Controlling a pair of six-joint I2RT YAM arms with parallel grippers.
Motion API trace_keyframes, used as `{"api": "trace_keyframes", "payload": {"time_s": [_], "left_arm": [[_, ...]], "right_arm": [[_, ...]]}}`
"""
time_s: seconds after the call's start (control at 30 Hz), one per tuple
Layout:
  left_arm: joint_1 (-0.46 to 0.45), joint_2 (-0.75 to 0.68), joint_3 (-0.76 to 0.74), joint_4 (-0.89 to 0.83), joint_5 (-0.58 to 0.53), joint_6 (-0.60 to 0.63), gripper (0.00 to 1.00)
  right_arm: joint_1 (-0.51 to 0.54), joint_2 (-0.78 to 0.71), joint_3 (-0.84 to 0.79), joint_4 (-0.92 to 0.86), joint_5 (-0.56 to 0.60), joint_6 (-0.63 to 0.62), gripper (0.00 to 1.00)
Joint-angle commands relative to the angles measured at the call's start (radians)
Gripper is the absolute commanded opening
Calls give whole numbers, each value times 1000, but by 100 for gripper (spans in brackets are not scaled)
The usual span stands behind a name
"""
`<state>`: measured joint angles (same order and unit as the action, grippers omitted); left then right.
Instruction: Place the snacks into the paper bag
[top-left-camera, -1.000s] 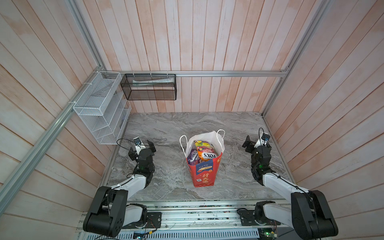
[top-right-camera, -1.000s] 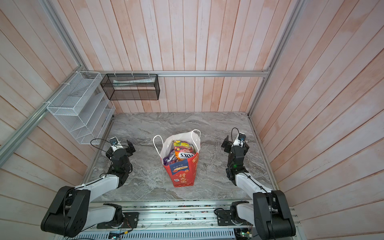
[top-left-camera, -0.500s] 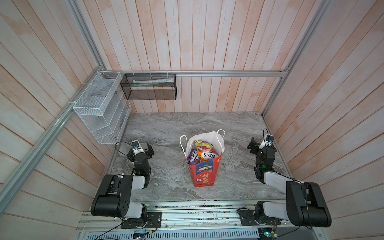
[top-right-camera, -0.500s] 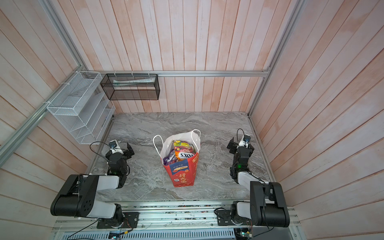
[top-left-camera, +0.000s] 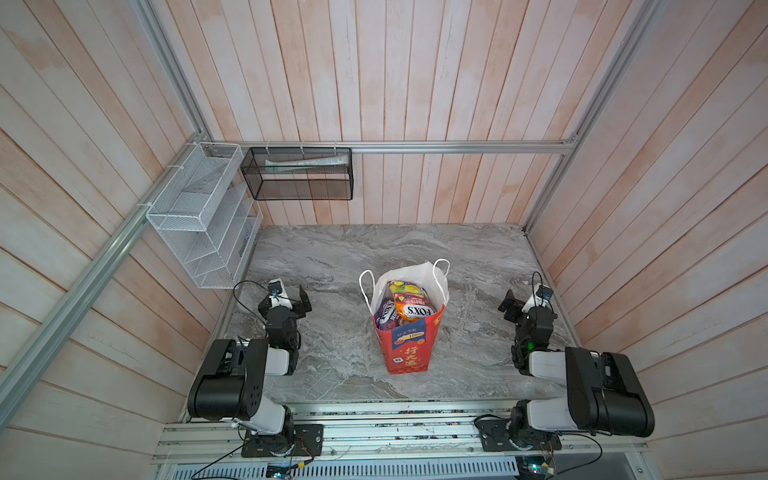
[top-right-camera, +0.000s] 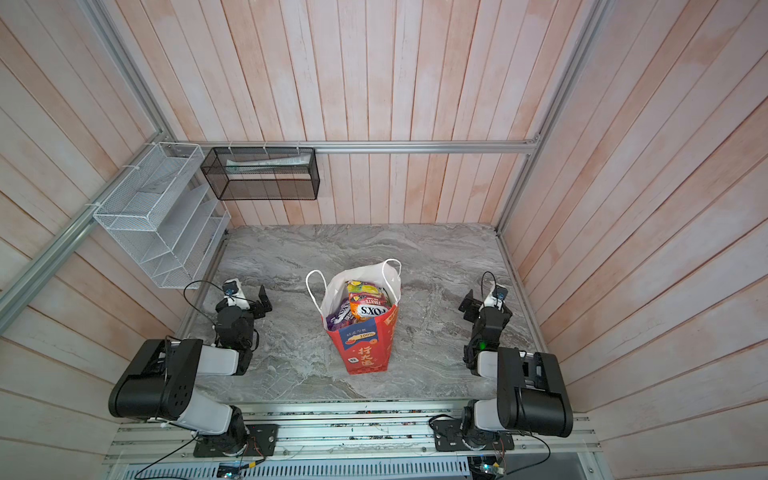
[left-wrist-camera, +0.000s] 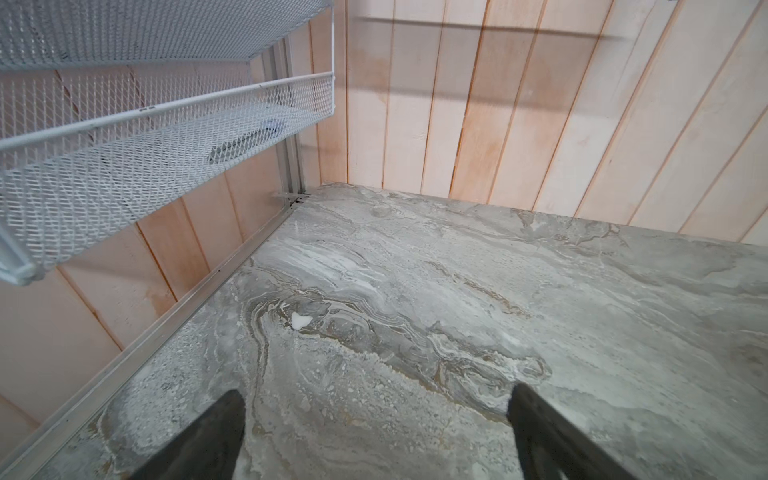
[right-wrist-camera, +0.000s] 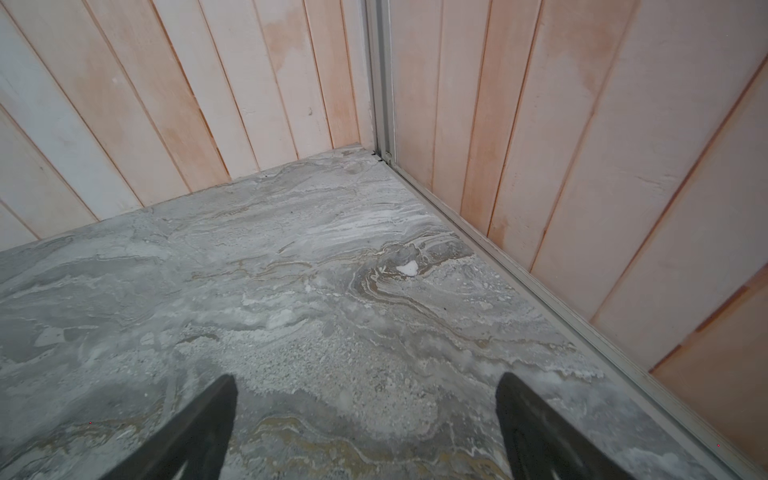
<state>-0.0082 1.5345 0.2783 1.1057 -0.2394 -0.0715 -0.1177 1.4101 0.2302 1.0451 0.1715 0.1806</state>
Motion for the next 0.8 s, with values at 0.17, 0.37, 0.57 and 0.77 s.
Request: {"api": "trace_keyframes", "payload": {"time_s": [0.17, 0.37, 0.57, 0.77], "left_arm": [[2, -1, -4, 18, 20, 1, 100], [2, -1, -5, 19, 19, 1, 100], [2, -1, -4, 17, 20, 0, 100], [2, 1, 3, 8, 29, 1, 100]], "right_arm": [[52, 156, -22, 299, -202, -133, 98], [53, 115, 14, 166, -214, -145, 98], [53, 109, 22, 137, -217, -149, 98], [53, 108, 22, 137, -212, -150, 98]]}}
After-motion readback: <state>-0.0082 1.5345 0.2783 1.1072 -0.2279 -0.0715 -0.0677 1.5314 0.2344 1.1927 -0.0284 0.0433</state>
